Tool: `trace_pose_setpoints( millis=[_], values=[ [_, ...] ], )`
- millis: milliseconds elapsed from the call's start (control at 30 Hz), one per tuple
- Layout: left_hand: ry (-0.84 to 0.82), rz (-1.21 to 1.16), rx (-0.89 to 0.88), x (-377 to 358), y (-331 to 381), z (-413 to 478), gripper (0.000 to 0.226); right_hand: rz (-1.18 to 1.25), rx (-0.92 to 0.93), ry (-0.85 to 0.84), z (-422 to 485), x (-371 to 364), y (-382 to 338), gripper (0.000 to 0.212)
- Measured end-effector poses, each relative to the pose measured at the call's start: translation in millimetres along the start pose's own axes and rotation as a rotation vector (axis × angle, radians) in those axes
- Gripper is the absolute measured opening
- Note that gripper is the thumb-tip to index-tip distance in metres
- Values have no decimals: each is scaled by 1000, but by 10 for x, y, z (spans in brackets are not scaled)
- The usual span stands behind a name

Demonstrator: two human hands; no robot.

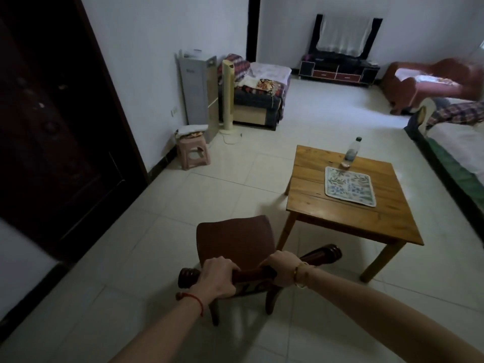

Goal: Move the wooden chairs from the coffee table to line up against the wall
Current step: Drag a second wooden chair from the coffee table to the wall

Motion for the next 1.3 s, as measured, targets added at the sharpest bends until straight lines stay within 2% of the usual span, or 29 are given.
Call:
trace_pose_setpoints(
  millis=[267,433,800,967,1300],
  values=[
    [61,-20,212,-431,1116,-489,56,-145,189,-45,-924,-406,475,27],
    [70,-20,282,-700,1841,-850,56,-170,267,-61,-1593,-698,692,29],
    [100,-14,343,-1328,3437,-1810,56,-215,306,-29,-3271,-1403,1088,35],
    [126,-8,339,-1489,4038,-1984,57,-236,331,10,-3790,-1546,1326,35],
    [129,-31,407,-2024,5426,-2356,50,-256,371,-37,-4941,-2088,2010,37]
  ],
)
Point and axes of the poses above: each hand's wrist, its own z-axis towards the middle knuckle, its own x-axis out of the back of the hand, y = z × x, the point moved 10 cm from there along z, towards the middle knuckle, and after that the axes turned 1 degree about -z, right-handed, at the moved point
